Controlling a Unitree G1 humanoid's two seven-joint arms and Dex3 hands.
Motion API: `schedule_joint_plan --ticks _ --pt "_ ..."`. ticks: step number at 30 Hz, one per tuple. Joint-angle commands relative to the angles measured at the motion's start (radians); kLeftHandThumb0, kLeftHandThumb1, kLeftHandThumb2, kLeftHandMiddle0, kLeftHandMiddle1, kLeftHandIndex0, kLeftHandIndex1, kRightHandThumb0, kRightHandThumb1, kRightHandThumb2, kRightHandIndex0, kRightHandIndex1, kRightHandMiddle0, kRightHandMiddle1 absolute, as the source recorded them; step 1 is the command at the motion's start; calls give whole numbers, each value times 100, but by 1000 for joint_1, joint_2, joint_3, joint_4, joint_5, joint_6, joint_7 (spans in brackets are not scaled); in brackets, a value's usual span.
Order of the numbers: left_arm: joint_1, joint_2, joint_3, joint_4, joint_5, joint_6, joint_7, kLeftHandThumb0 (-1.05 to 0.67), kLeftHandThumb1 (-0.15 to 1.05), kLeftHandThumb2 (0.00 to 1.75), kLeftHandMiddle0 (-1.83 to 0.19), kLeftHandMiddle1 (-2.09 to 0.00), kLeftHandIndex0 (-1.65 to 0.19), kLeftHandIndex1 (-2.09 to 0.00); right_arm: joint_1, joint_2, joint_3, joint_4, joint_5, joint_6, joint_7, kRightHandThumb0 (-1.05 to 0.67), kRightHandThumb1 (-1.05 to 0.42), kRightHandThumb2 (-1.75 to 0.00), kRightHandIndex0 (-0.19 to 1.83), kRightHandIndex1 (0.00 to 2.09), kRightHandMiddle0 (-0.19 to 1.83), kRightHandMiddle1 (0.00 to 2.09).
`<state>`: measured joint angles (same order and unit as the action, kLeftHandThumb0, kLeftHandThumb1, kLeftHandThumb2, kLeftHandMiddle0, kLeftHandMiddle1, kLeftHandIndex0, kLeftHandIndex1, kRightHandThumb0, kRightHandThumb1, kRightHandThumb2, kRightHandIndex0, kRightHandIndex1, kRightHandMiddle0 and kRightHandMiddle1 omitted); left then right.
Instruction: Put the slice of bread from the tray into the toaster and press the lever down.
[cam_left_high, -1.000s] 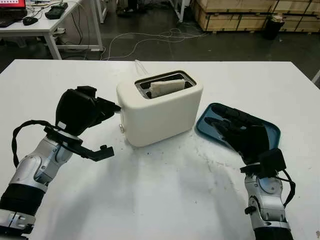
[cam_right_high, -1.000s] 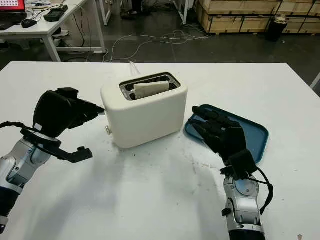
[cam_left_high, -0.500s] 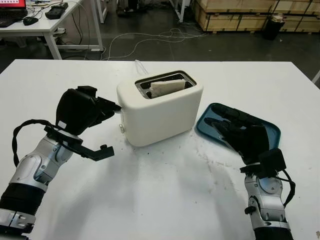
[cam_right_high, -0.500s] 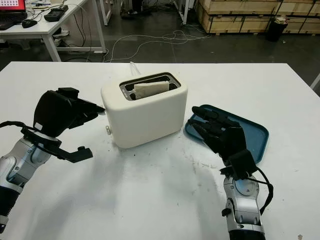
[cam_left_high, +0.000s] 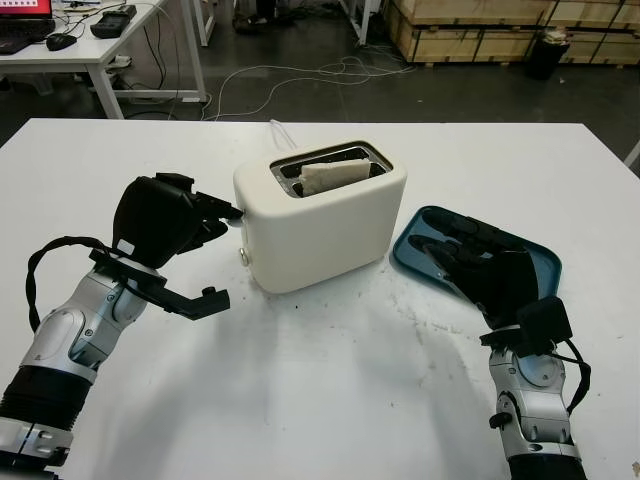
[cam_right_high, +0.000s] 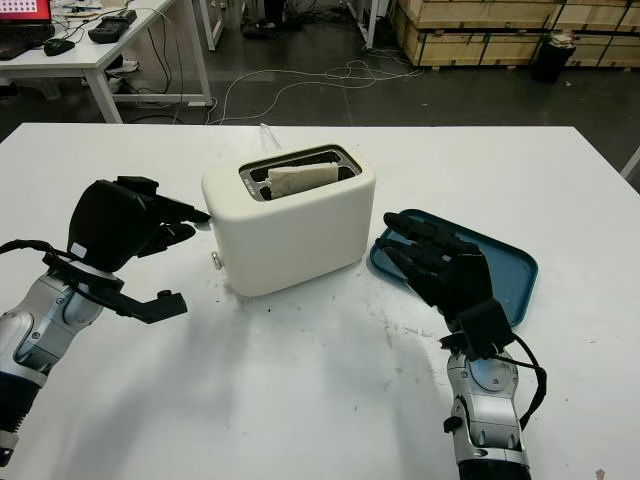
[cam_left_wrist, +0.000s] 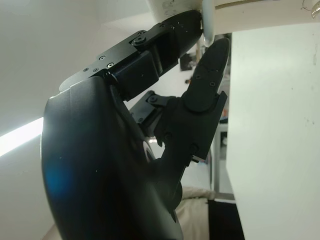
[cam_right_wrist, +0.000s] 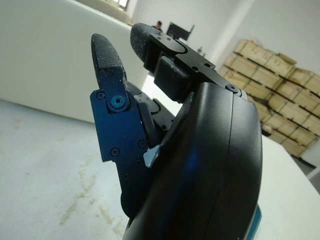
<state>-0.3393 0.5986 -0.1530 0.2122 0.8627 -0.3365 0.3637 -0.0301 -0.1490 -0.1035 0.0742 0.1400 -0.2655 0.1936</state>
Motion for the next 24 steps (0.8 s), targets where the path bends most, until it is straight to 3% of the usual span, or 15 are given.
schedule_joint_plan --ticks 1,14,24 --pt "-8 -8 -11 -8 -6 17 -15 -31 71 0 -104 -135 -116 0 -13 1 -2 -1 -3 2 -3 -46 -92 -2 103 1 97 0" --pt "-1 -6 -11 -16 2 33 -16 -29 70 1 -103 -140 -121 -2 -10 4 -2 3 6 -5 7 -44 -92 -2 104 1 97 0" --pt "-8 -4 -29 1 5 15 8 -29 83 3 -103 -138 -131 -7 -6 5 -3 -6 4 4 2 -45 -92 -2 104 1 97 0"
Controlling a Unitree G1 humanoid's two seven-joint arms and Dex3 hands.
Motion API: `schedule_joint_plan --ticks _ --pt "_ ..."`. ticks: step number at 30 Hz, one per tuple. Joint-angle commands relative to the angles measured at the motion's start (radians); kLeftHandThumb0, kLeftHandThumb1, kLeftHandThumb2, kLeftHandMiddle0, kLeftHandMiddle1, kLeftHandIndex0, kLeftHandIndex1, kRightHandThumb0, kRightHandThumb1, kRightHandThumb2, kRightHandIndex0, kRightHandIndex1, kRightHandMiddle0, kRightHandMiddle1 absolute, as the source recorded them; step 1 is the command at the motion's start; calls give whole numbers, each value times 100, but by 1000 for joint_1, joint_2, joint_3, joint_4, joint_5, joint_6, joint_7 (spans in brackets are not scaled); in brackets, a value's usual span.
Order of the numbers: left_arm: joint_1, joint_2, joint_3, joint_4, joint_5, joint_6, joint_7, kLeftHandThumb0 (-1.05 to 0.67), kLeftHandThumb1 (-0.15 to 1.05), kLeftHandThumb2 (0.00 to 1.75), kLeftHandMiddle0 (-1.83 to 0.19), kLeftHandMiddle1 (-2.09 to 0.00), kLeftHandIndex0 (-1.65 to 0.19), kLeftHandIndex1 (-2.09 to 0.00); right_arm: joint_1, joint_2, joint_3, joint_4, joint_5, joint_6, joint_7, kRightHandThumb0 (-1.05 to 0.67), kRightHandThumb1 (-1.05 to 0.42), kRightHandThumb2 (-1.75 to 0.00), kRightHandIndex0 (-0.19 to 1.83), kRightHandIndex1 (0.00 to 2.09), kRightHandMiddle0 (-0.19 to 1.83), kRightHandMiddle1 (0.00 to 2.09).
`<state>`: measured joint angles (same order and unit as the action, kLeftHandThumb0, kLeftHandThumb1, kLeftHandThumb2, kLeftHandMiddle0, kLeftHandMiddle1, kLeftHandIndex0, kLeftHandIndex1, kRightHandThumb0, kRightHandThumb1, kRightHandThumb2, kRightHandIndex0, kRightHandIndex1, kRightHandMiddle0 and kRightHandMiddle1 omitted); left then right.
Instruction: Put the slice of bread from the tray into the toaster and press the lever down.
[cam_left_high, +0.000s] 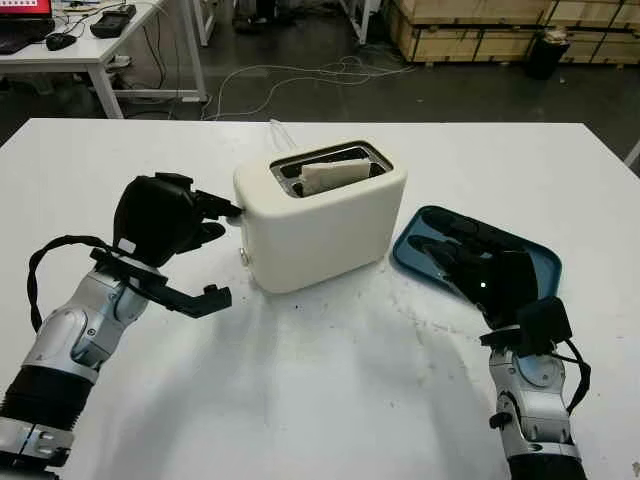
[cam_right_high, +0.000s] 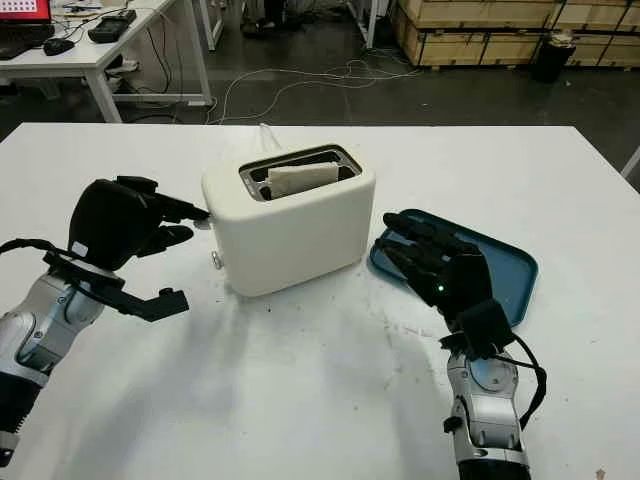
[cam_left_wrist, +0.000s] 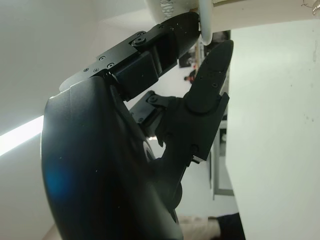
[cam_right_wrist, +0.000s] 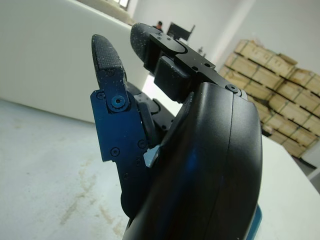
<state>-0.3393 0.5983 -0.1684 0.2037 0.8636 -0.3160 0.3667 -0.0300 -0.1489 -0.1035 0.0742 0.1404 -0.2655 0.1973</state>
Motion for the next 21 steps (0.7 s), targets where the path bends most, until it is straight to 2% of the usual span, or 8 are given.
schedule_joint_plan --ticks 1,10,21 --pt "-10 -4 -17 13 3 -10 9 -29 84 3 -104 -137 -132 -7 -5 6 -3 -8 3 7 -4 -45 -92 -2 104 1 97 0" --pt "-11 -10 -22 19 0 -15 13 -38 92 8 -103 -140 -132 -7 0 8 -2 -15 9 11 -2 -43 -92 -1 104 1 97 0" --pt "-14 -12 -23 25 -4 -22 17 -33 92 7 -100 -142 -137 -11 -1 9 -3 -4 12 2 0 -40 -92 -1 104 1 97 0"
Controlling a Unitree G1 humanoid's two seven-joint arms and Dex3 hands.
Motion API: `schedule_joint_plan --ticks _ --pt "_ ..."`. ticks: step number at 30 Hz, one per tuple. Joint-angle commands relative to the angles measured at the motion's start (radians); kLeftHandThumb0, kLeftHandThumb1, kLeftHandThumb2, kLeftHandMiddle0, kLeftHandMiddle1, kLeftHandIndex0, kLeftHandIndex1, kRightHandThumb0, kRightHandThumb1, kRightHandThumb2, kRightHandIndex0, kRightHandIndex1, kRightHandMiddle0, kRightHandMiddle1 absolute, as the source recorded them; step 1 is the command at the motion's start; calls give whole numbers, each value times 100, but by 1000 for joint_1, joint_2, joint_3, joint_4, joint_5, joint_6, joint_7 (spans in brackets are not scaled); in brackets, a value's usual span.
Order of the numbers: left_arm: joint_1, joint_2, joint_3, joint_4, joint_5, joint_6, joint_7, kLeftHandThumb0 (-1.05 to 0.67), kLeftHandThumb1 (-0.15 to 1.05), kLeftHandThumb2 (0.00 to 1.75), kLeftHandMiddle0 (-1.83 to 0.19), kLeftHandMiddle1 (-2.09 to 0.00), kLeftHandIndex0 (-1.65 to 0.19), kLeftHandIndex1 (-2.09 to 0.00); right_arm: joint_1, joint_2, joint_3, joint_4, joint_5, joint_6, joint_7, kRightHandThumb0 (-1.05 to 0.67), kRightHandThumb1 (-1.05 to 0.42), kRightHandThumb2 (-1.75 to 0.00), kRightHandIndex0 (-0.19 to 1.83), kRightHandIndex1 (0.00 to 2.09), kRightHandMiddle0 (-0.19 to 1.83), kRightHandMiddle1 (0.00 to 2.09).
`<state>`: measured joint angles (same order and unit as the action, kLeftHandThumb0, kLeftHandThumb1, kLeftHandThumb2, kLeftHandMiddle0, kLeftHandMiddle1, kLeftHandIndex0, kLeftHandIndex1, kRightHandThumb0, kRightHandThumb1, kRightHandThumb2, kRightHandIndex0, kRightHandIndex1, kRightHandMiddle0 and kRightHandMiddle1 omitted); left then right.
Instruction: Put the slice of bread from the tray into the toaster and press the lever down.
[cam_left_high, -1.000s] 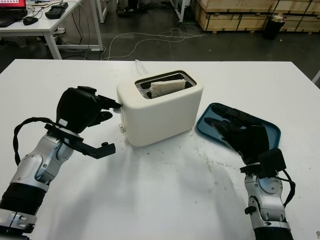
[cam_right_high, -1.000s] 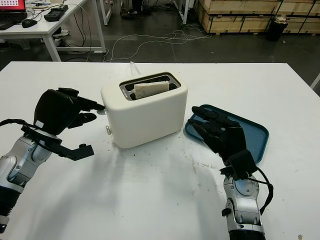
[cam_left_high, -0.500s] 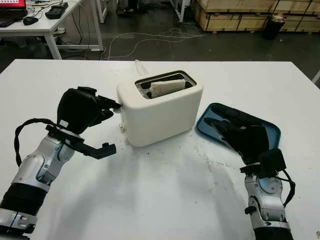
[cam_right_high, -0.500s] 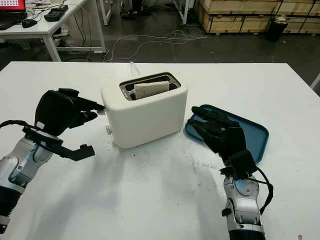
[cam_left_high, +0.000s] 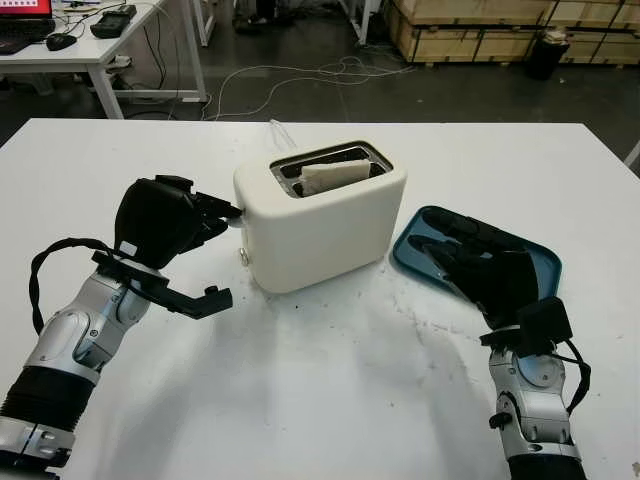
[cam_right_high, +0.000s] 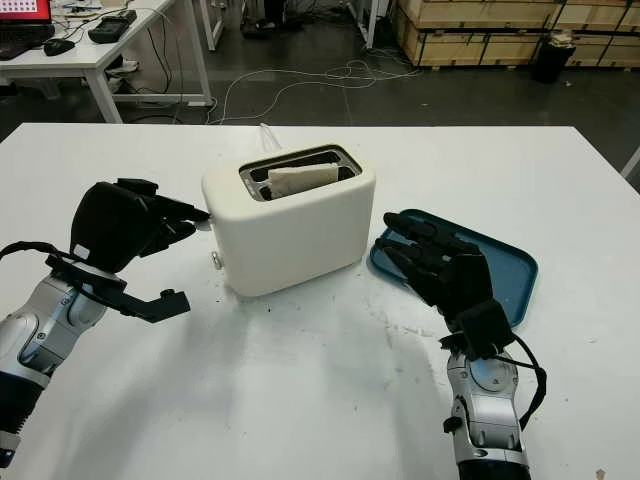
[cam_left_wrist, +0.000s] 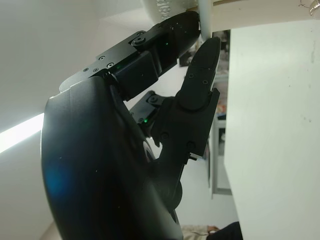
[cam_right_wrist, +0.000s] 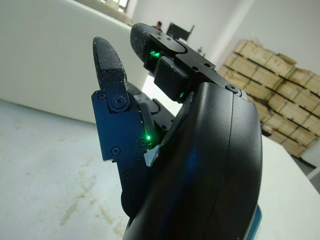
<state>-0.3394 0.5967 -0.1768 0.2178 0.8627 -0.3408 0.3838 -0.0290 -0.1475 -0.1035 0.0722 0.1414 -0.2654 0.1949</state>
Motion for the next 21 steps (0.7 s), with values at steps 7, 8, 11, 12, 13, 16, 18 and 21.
schedule_joint_plan --ticks 7,8,11,12,13,16,18,21 --pt "-50 1 -30 37 -3 -8 -34 -31 92 4 -100 -136 -134 -12 0 11 -3 -9 7 7 -7 -40 -92 -1 104 1 97 0" --pt "-64 1 -38 48 -6 -18 -46 -31 92 4 -99 -135 -134 -12 0 12 -4 -7 7 5 -7 -41 -92 -1 104 1 97 0" --pt "-102 -26 -70 99 -19 -47 -67 -32 92 6 -99 -131 -132 -12 -1 16 -4 -2 8 -2 -8 -41 -92 -1 105 1 97 0" --pt "-104 -58 -87 123 -25 -46 -65 -31 92 5 -96 -131 -128 -11 -1 19 -5 0 12 -4 -7 -40 -92 -1 105 1 97 0" --pt "-98 -98 -111 151 -28 -42 -63 -31 92 5 -93 -137 -126 -10 0 22 -6 2 14 -4 -7 -40 -92 -1 105 1 97 0" --pt "-70 -219 -210 281 -18 -41 -59 -34 92 13 -87 -143 -124 -10 1 25 -11 13 14 -12 -4 -42 -92 -1 105 1 98 0" --pt "-57 -282 -269 378 -5 -43 -42 -35 92 16 -84 -148 -124 -10 1 24 -14 15 14 -22 1 -42 -92 -1 105 1 98 0" --pt "-26 -346 -330 455 -10 -29 -72 -36 92 17 -90 -108 -119 -9 2 22 -21 13 10 -29 0 -43 -92 -2 105 1 98 0"
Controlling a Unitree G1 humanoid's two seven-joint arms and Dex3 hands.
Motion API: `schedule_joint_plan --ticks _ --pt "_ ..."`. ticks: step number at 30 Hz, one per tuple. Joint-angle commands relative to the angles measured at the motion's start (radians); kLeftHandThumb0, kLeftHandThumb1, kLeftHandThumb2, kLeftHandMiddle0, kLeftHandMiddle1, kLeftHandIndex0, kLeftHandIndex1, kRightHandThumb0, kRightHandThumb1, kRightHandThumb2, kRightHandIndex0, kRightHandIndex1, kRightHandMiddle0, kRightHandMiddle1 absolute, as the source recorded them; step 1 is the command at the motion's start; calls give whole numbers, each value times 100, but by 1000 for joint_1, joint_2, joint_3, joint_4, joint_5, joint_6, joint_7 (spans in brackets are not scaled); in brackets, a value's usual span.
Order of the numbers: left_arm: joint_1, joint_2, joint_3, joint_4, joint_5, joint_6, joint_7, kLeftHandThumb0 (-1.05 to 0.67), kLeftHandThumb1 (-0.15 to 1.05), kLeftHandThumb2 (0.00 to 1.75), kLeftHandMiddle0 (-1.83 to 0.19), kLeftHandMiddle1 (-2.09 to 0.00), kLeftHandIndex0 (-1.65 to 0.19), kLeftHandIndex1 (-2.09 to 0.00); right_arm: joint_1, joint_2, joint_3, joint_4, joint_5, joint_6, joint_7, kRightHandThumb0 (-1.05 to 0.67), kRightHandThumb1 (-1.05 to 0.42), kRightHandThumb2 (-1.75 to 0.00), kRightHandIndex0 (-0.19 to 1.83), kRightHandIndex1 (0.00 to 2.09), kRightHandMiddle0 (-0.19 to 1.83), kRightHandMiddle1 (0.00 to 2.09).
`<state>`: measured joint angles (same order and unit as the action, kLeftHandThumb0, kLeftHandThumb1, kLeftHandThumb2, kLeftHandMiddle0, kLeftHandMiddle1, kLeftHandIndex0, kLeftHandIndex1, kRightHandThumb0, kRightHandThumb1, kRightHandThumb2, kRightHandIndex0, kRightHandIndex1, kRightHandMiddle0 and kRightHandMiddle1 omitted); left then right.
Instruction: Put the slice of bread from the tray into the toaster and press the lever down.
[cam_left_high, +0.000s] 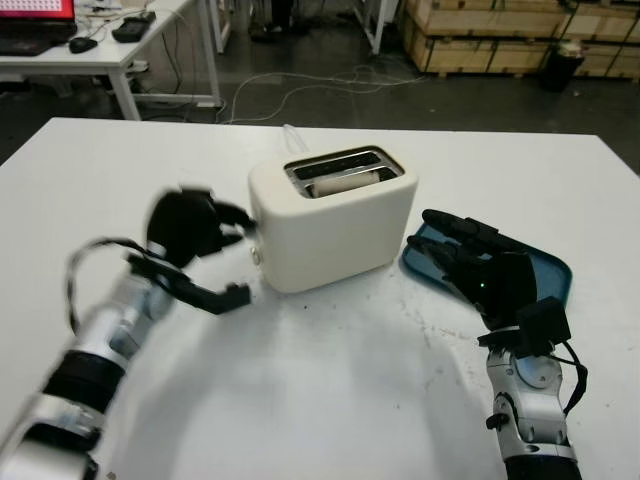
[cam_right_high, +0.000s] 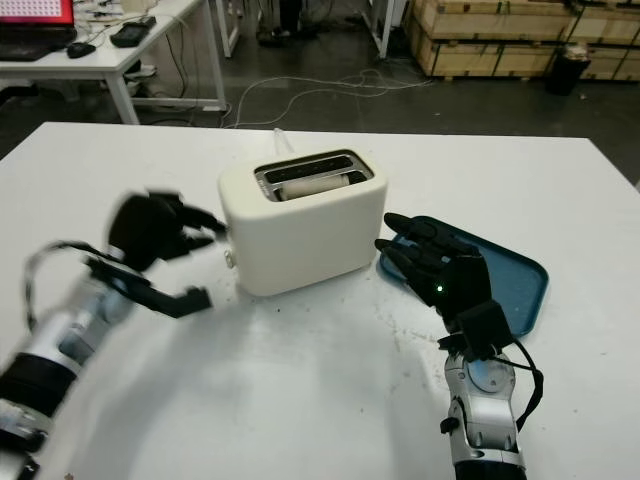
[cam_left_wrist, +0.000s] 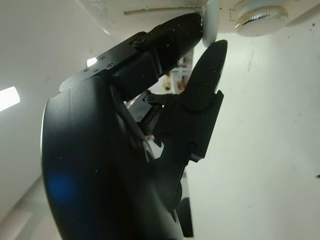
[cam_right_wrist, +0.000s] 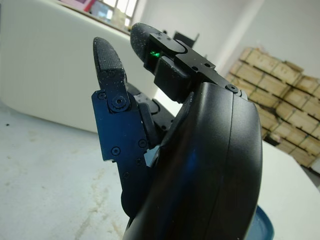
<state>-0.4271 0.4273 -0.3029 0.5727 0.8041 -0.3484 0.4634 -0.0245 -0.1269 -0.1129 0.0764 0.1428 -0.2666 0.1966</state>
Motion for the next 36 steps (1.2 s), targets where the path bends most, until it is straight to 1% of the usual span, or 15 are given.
schedule_joint_plan --ticks 1,3,4,6,10,12,15,17,21,27,28,31,32,33,36 --pt "70 -181 -214 98 44 -14 -173 -37 92 20 -89 -101 -117 -7 -3 2 -13 11 7 -30 -4 -43 -92 -2 105 1 98 0" --pt "78 -173 -231 89 41 -11 -181 -38 92 24 -89 -96 -115 -7 -3 4 -11 10 4 -24 -6 -43 -92 -2 105 1 98 1" --pt "78 -163 -237 86 41 -16 -182 -38 92 24 -86 -107 -115 -7 -3 6 -9 8 3 -21 -6 -43 -92 -2 105 1 99 1" --pt "72 -141 -241 80 41 -27 -192 -37 92 23 -84 -116 -116 -8 -3 8 -5 11 4 -19 -4 -43 -92 -2 106 1 98 0" --pt "60 -91 -238 55 38 -43 -194 -37 92 22 -83 -121 -117 -9 -8 10 -5 29 6 -26 -1 -41 -92 -2 105 1 98 0" --pt "54 -61 -233 42 29 -62 -181 -36 92 18 -82 -136 -121 -12 -9 11 -4 27 1 -22 -7 -43 -92 -2 105 0 98 0" --pt "33 -11 -237 22 34 -89 -163 -37 92 17 -85 -149 -124 -15 -7 12 -2 20 -2 -19 -11 -42 -92 -2 105 1 98 0" --pt "10 34 -244 -13 43 -96 -173 -38 91 16 -85 -149 -124 -17 -6 12 -1 18 -6 -18 -14 -41 -92 -2 105 1 98 0" --pt "-38 106 -244 -74 33 -120 -177 -35 85 5 -85 -160 -126 -21 -8 14 0 28 -5 -27 -15 -41 -92 -2 105 1 98 0" --pt "-130 158 -249 -95 67 -173 -156 -40 86 1 -100 -136 -131 -32 -7 13 -4 26 1 -20 -13 -42 -92 -2 105 0 98 0" --pt "-139 158 -249 -90 67 -185 -150 -41 86 1 -102 -136 -131 -38 -6 13 -5 24 0 -20 -14 -42 -92 -2 105 0 98 0" --pt "-160 155 -249 -76 65 -218 -143 -43 86 0 -103 -142 -115 -73 -9 10 -9 30 0 -30 -12 -44 -92 -3 105 1 98 0" --pt "-167 155 -249 -73 65 -227 -143 -43 86 0 -103 -136 -112 -78 -10 10 -10 33 1 -32 -10 -44 -92 -3 105 1 99 0" --pt "-173 155 -249 -70 67 -235 -145 -43 87 0 -106 -125 -111 -77 -11 10 -11 35 2 -33 -9 -44 -92 -2 105 1 99 1" --pt "-182 151 -248 -62 71 -246 -141 -44 85 0 -112 -109 -119 -57 -14 12 -14 40 6 -34 -9 -45 -92 -2 106 1 100 1"
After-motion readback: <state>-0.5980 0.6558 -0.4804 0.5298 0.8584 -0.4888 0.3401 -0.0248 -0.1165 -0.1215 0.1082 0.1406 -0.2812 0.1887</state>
